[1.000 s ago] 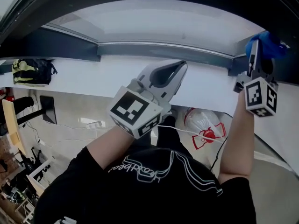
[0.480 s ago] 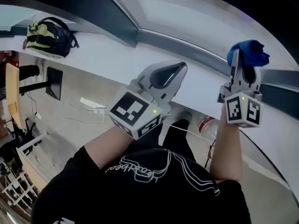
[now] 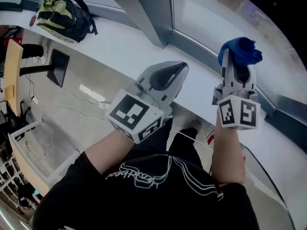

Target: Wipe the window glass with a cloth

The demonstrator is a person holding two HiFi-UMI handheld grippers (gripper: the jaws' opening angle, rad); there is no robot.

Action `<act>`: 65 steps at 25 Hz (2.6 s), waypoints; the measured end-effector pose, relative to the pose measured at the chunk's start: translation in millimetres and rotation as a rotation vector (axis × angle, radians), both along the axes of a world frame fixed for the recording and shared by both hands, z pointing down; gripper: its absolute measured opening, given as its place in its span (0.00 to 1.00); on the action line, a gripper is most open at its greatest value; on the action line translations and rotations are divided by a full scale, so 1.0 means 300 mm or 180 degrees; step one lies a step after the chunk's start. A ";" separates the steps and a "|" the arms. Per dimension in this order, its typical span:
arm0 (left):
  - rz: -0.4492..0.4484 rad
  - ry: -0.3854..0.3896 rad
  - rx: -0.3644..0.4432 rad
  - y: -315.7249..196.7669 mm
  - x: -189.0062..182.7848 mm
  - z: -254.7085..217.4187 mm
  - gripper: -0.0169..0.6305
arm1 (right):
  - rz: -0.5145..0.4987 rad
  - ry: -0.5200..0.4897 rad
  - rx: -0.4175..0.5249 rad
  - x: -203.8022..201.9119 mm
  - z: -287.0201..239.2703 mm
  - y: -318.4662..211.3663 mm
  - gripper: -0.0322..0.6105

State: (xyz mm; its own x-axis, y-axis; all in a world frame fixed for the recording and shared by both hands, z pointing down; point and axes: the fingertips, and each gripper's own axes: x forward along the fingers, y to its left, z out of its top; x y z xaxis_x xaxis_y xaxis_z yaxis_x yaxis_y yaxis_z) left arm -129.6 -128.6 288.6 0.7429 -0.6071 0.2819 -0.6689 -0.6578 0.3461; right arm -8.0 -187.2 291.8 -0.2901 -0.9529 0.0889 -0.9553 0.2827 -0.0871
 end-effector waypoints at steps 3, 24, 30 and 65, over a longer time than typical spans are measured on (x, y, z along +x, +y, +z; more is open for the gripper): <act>-0.0133 0.0020 -0.0029 -0.032 -0.093 0.017 0.03 | -0.0144 -0.0021 -0.0011 -0.137 0.026 -0.057 0.20; -0.0448 0.0008 -0.0115 -0.154 -0.376 0.054 0.03 | -0.0136 0.0244 -0.0158 -0.526 0.180 -0.417 0.20; -0.0432 0.0027 -0.0135 -0.168 -0.381 0.066 0.03 | -0.0032 0.0247 -0.0251 -0.516 0.219 -0.438 0.20; -0.0073 0.0114 -0.0229 -0.045 -0.024 0.172 0.03 | 0.0452 0.0351 -0.0055 -0.056 0.225 -0.239 0.20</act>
State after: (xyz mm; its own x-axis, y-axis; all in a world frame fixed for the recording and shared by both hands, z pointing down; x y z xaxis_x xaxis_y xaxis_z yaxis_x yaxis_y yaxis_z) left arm -136.8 -142.0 340.3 0.7395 -0.6032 0.2988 -0.6698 -0.6151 0.4159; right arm -24.7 -258.8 359.3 -0.1402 -0.9816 0.1296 -0.9895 0.1436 0.0168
